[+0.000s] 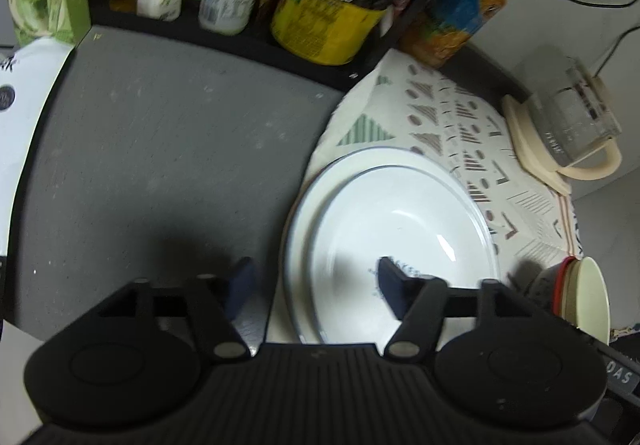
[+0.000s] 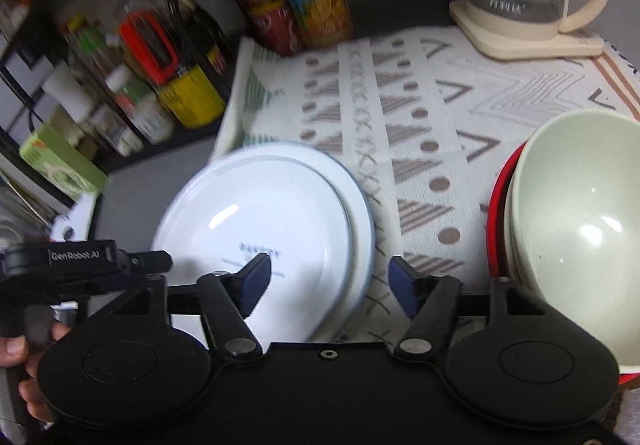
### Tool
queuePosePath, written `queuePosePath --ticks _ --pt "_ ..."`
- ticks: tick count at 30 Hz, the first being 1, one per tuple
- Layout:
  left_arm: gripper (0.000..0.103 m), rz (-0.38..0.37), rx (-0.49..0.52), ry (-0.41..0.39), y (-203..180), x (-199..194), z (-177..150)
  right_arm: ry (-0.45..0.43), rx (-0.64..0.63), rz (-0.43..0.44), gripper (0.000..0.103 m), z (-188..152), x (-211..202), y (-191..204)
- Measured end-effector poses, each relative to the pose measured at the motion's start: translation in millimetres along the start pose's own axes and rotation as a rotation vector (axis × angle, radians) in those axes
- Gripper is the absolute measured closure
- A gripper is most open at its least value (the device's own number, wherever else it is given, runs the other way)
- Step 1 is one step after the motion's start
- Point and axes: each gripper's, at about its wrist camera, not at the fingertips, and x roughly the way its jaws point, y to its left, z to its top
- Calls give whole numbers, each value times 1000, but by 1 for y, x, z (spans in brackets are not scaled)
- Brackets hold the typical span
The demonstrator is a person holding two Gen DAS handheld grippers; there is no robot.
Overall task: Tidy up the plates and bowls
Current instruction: 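Open both grippers to release the 'Bakery' plate onto the stack, then move both grippers toward the red and green bowl stack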
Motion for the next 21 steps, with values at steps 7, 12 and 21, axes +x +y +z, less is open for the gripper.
queuePosePath --ticks 7,12,21 --pt "19 -70 44 -8 -20 -12 1 -77 29 39 5 5 -26 -6" --pt "19 -108 63 0 -40 -14 0 -128 37 23 0 7 -46 -12" --pt "19 -159 159 -15 -89 -13 -2 -179 89 -36 0 7 -75 -41"
